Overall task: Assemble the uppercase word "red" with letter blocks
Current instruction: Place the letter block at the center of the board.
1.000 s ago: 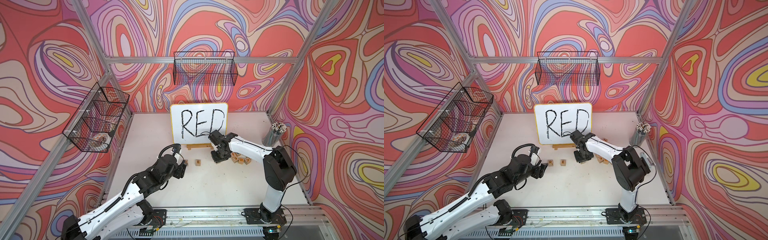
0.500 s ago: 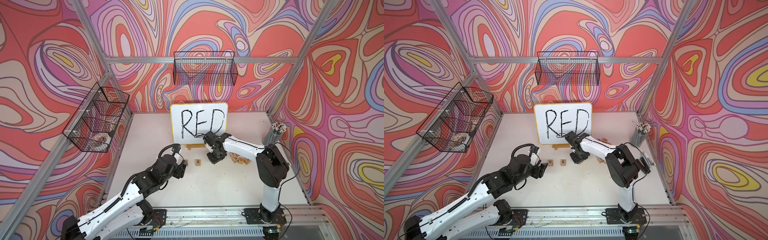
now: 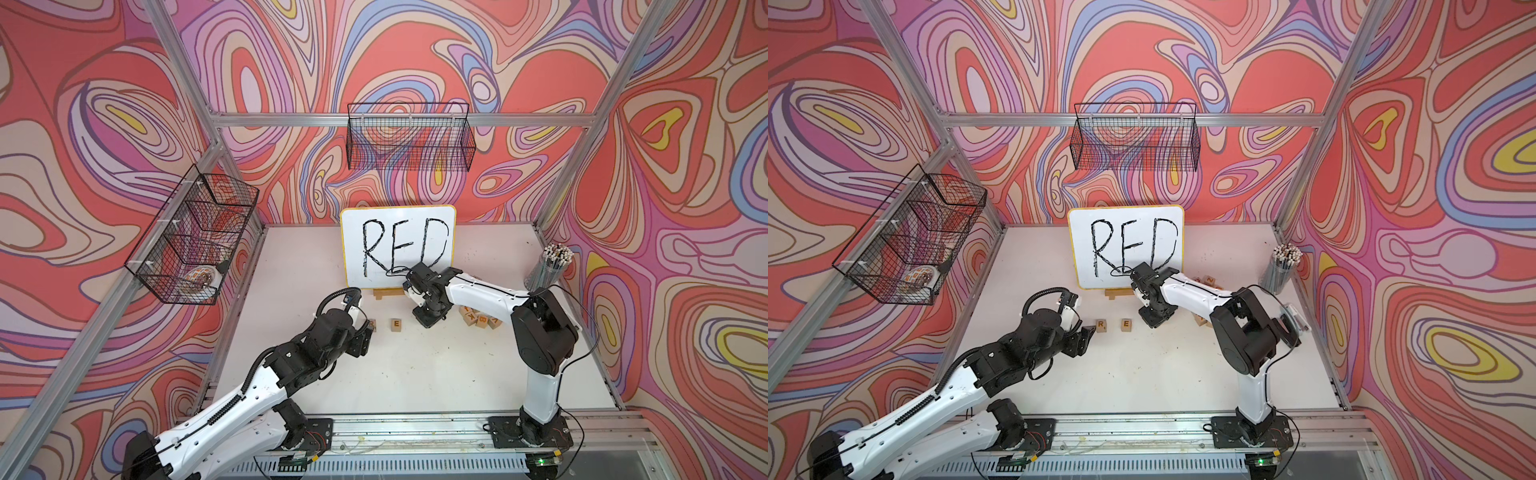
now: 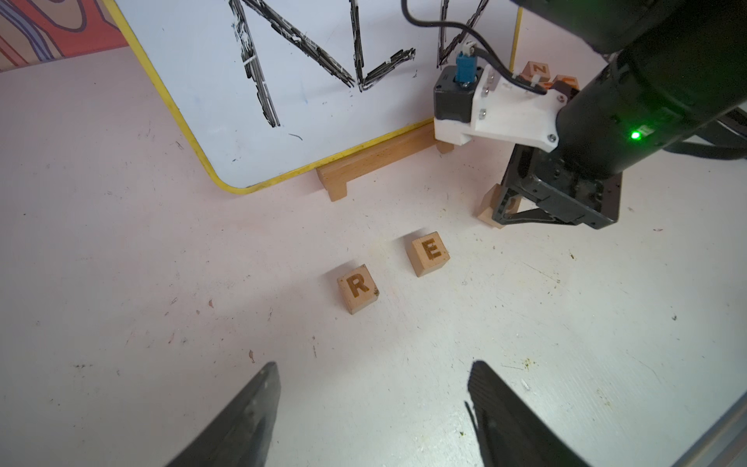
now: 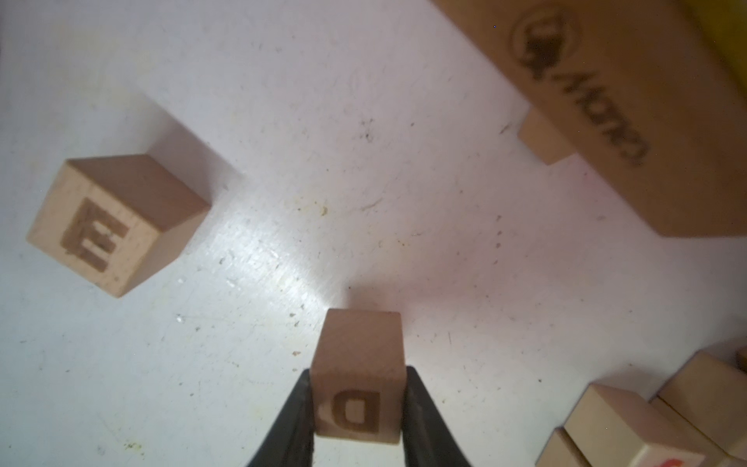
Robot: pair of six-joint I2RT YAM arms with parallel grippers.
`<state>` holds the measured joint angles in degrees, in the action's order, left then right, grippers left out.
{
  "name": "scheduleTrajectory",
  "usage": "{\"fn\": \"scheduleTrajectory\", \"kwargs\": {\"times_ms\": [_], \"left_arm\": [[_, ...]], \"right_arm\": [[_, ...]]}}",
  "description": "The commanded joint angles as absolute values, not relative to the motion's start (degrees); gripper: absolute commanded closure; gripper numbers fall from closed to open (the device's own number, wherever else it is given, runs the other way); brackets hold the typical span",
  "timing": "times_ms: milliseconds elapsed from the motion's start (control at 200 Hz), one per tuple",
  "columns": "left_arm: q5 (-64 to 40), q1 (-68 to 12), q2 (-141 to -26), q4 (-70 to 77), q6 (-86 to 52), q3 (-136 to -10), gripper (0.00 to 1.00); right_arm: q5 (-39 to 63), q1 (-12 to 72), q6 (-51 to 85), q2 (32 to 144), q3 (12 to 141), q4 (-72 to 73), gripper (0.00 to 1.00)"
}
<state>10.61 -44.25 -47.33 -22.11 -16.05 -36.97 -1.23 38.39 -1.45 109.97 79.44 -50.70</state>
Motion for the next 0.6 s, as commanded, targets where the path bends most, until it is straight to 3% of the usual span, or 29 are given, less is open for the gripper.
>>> {"fn": "scheduleTrajectory", "kwargs": {"times_ms": [0, 596], "left_arm": [[11.62, -44.08, -47.15, -23.23, -15.82, -37.46, 0.24], [11.34, -44.04, -47.11, -23.03, -15.91, -37.34, 0.24]], "right_arm": [[-1.11, 38.76, -2.28, 110.62, 78.69, -49.49, 0.71], [-2.19, 38.76, -2.42, 110.89, 78.36, -47.9, 0.61]]}}
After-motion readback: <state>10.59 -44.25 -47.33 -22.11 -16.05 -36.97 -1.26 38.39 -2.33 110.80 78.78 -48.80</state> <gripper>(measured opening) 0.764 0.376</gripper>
